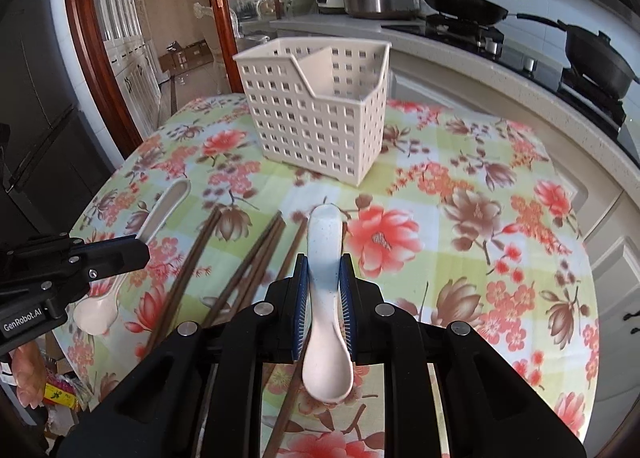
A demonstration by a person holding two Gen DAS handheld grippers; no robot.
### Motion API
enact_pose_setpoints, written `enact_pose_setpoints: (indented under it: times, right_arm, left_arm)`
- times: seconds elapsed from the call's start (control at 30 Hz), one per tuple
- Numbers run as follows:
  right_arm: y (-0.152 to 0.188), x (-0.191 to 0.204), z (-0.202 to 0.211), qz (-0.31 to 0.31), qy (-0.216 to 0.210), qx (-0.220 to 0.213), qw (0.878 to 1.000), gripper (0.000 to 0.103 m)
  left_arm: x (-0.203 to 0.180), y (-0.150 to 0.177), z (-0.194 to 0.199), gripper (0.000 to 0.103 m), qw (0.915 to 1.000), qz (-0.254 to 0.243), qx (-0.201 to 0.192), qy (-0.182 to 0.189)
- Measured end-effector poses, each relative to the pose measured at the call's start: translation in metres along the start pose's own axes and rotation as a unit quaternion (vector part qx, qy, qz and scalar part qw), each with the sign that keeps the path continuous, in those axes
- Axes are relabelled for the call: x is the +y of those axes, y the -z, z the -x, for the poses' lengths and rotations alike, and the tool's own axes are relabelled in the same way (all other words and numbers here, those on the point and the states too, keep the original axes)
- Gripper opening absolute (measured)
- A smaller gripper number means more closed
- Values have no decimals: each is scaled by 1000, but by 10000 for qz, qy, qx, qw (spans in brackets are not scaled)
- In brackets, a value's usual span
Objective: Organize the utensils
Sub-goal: 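Lift the white spoon with the right tool toward the white caddy, then lower the spoon into the white caddy and open the right tool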
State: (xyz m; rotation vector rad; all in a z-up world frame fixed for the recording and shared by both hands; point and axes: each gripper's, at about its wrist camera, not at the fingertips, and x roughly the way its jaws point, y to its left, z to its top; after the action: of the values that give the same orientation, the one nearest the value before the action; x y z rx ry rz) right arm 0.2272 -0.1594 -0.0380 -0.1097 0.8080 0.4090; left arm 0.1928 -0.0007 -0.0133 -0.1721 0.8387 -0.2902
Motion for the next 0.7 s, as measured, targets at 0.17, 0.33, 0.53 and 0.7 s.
enact_pose_setpoints:
  times: [0.17,0.33,0.53,0.7]
  right_arm:
    - [-9,8,16,100,71,-197,9997,17]
    - [-10,15,22,164,82,-256,9995,17]
    - [-22,17,29,150,114,-410,9990,17]
    - [-51,8,41,85,132,-690,9975,17]
  left_arm:
    - [0,-11,25,4,9990,-6,-425,105]
    - [1,-9,31,4,9988,-60,-486,99]
    - [1,-17,33,4,9979,-149,-638,4]
    - [-2,-49,41,4,9963,-231,-824,-48]
